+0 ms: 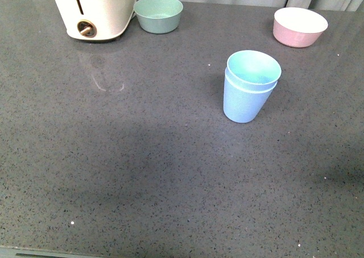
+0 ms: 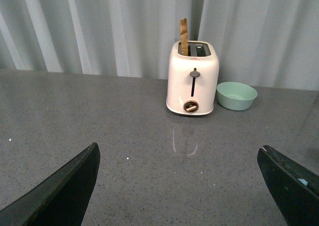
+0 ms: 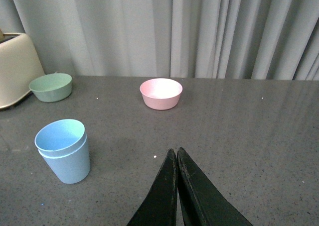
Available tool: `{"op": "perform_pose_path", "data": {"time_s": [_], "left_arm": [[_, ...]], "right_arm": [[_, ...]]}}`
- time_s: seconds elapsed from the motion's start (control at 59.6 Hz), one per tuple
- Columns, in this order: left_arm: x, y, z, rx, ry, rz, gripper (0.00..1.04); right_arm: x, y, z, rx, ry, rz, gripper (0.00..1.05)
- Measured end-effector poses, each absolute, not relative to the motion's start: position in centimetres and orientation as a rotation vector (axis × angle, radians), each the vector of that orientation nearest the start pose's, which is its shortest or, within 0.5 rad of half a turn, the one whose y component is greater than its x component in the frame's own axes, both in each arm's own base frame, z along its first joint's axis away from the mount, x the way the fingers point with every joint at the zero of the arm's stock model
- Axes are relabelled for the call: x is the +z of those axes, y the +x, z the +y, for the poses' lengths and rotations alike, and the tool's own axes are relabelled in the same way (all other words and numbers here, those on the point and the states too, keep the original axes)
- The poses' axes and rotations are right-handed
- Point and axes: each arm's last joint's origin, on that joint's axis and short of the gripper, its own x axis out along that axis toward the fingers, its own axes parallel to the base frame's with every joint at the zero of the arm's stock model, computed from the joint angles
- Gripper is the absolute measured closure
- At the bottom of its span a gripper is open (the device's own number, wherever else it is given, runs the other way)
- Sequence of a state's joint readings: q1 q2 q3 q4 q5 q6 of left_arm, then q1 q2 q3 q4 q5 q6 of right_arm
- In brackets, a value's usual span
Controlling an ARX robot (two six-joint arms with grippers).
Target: Stack blue cups with both arms
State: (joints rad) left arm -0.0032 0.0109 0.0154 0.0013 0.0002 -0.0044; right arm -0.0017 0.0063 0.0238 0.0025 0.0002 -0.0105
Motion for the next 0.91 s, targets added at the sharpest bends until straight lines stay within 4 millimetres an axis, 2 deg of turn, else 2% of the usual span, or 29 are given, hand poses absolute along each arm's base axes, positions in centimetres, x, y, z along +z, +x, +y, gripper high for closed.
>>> {"op": "perform_pose_path", "data": {"time_s": [0.034, 0.134, 0.319, 0.503, 0.906], "left_arm": [[16.81, 9.74, -0.03, -0.003, -0.004, -0.006, 0.09], [16.81, 9.74, -0.03, -0.003, -0.004, -0.006, 0.09], [16.81, 9.74, -0.03, -0.003, -0.004, -0.006, 0.09], [16.81, 9.74, -0.03, -0.003, -0.004, -0.006, 0.09], [16.81, 9.74, -0.03, -0.003, -0.004, -0.006, 0.09]], "right_arm": [[17.14, 9.66, -0.02, -0.002, -0.011, -0.020, 1.02], [17.14, 9.66, -0.02, -0.002, -0.011, -0.020, 0.78], [17.14, 9.66, -0.02, -0.002, -0.011, -0.020, 0.48], [17.14, 9.66, -0.02, -0.002, -0.010, -0.020, 0.08], [17.14, 9.66, -0.02, -0.002, -0.010, -0.020, 0.09]]}}
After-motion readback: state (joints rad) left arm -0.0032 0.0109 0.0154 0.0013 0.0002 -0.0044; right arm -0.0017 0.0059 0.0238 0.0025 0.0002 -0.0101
